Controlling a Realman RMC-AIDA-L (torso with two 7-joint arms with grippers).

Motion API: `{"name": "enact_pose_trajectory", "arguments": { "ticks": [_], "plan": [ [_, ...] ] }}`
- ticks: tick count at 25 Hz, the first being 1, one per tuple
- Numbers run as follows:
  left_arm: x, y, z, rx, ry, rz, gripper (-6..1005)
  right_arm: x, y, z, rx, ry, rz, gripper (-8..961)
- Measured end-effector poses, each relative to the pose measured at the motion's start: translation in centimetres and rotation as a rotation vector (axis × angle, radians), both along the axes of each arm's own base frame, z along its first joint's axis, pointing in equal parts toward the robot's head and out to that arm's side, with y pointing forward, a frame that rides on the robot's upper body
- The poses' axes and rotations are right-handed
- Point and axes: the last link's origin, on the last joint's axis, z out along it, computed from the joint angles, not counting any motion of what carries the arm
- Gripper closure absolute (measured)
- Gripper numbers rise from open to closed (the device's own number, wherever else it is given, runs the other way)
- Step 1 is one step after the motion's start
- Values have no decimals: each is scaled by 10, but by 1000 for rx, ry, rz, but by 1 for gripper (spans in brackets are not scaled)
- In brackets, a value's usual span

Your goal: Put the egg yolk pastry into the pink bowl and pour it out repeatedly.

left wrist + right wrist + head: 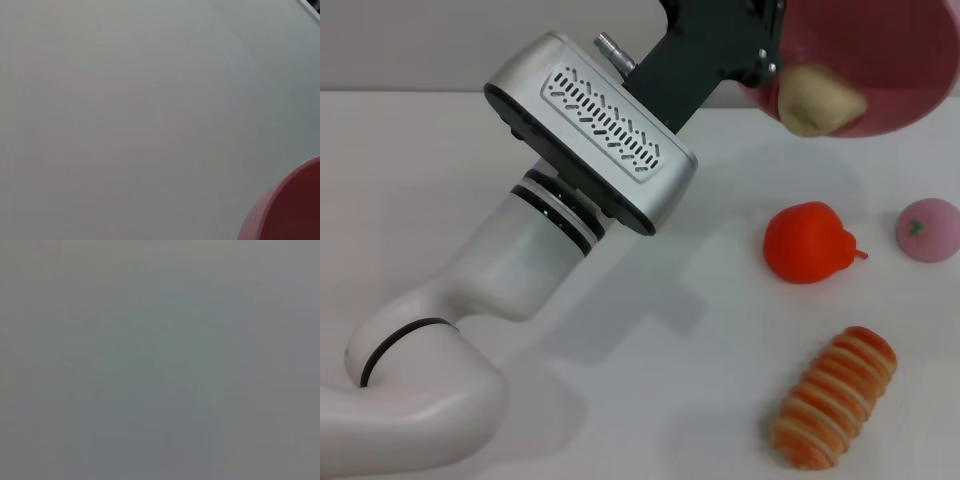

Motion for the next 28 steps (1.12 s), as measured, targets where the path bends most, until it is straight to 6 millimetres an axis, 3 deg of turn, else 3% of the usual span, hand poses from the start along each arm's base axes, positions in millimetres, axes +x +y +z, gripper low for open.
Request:
{"name": "enact_pose_trajectory", "arguments": {
  "ticks": [28],
  "plan": [
    [0, -11, 19, 154, -44, -75, 964, 1, 3, -4, -13, 23, 3, 495]
  ]
}}
